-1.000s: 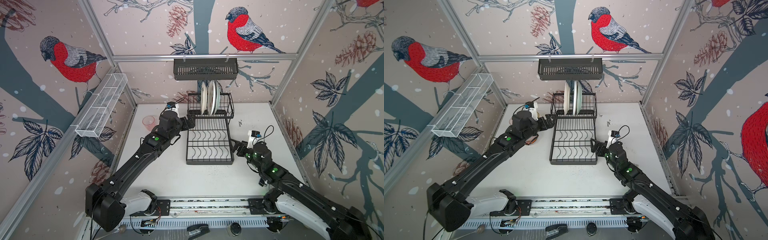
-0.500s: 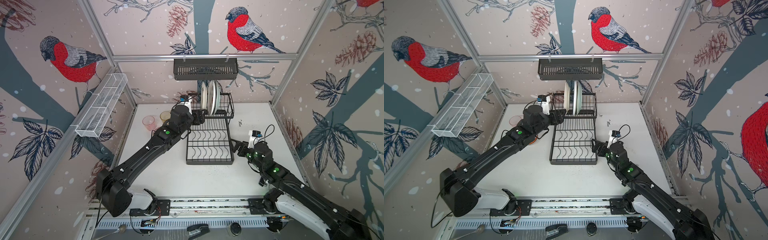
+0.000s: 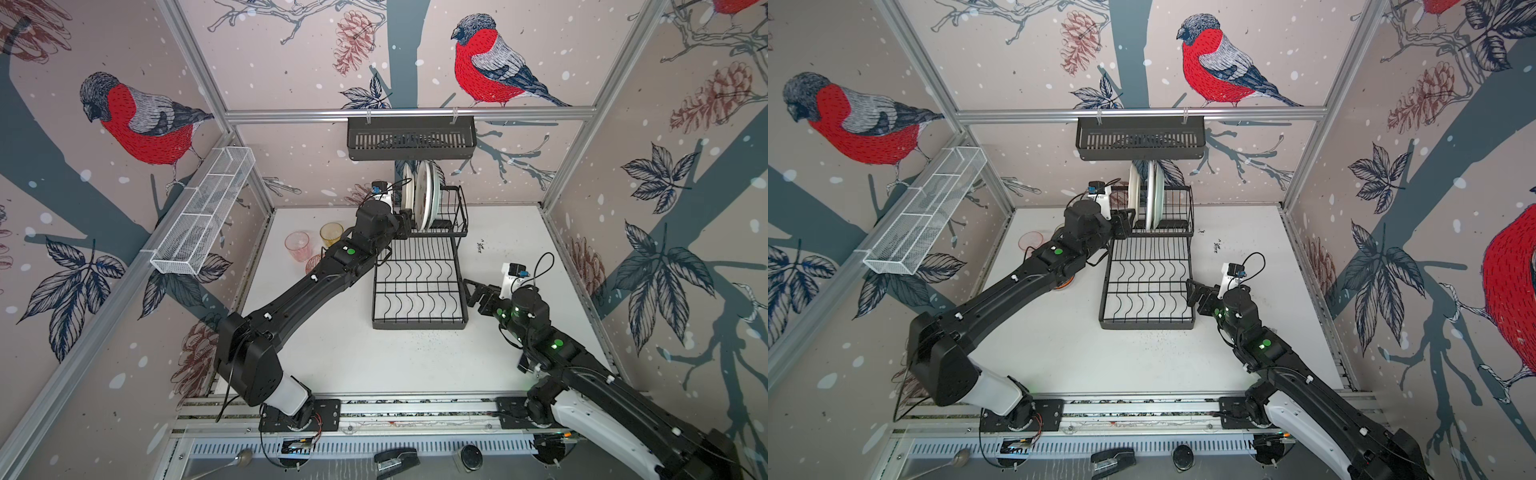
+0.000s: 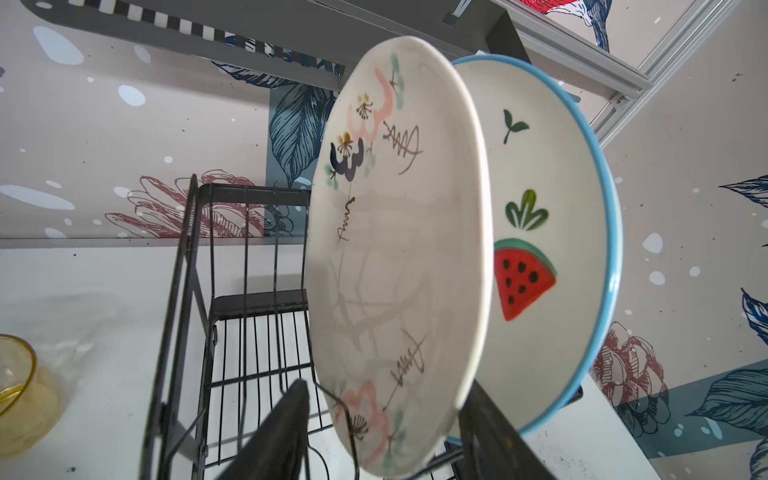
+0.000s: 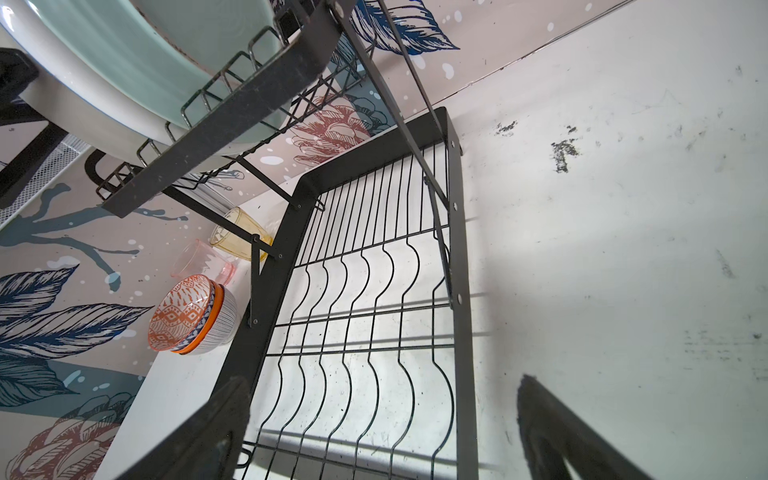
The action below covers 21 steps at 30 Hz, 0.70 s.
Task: Unload the mixed dishes from the dish rack
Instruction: 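Reach the left gripper up to the white plates in the upper rack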
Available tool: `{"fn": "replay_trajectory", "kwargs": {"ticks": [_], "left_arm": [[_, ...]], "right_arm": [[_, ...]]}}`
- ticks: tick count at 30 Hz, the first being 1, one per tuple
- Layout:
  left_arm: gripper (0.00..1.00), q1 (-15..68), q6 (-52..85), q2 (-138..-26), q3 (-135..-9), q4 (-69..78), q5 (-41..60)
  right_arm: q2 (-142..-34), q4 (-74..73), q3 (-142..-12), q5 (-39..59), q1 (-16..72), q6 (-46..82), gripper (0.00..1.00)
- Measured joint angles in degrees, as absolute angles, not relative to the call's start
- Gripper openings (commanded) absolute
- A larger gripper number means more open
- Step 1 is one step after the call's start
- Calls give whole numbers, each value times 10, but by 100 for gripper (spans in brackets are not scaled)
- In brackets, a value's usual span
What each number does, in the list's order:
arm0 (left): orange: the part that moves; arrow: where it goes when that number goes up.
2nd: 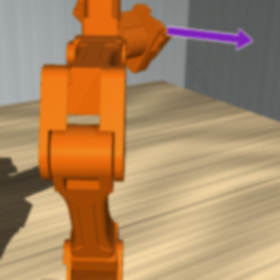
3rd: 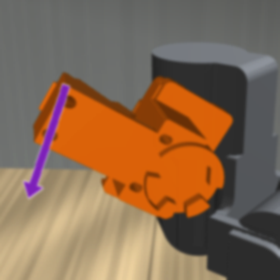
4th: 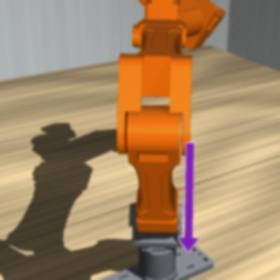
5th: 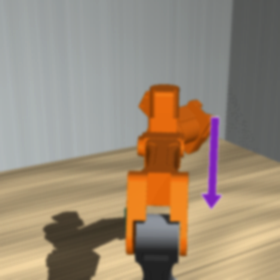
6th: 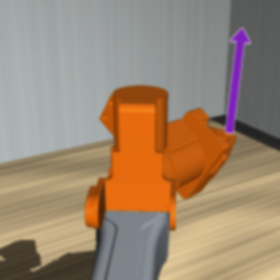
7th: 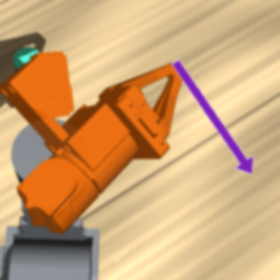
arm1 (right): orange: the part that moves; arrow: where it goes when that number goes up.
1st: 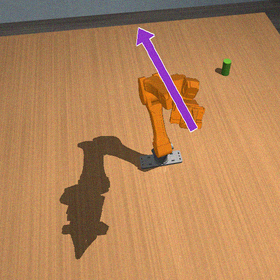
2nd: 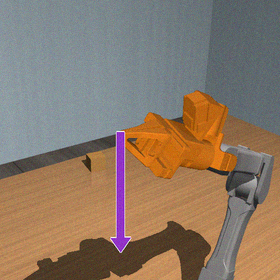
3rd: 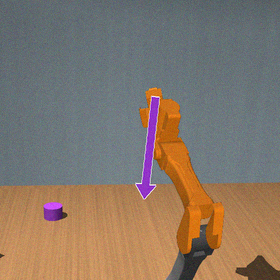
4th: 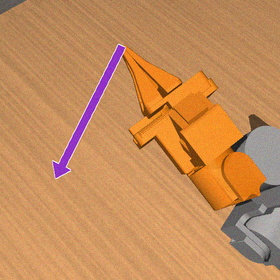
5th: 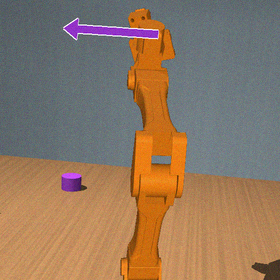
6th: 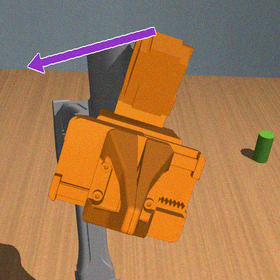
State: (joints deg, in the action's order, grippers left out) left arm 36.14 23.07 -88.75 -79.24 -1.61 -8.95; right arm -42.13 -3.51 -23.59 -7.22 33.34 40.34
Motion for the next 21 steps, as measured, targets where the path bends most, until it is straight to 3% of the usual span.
{"fn": "replay_trajectory", "kwargs": {"ticks": [21], "left_arm": [[39,361,195,-978,-879,-38,-91]], "right_arm": [[-401,-18,-232,-80,328,403,99]]}}
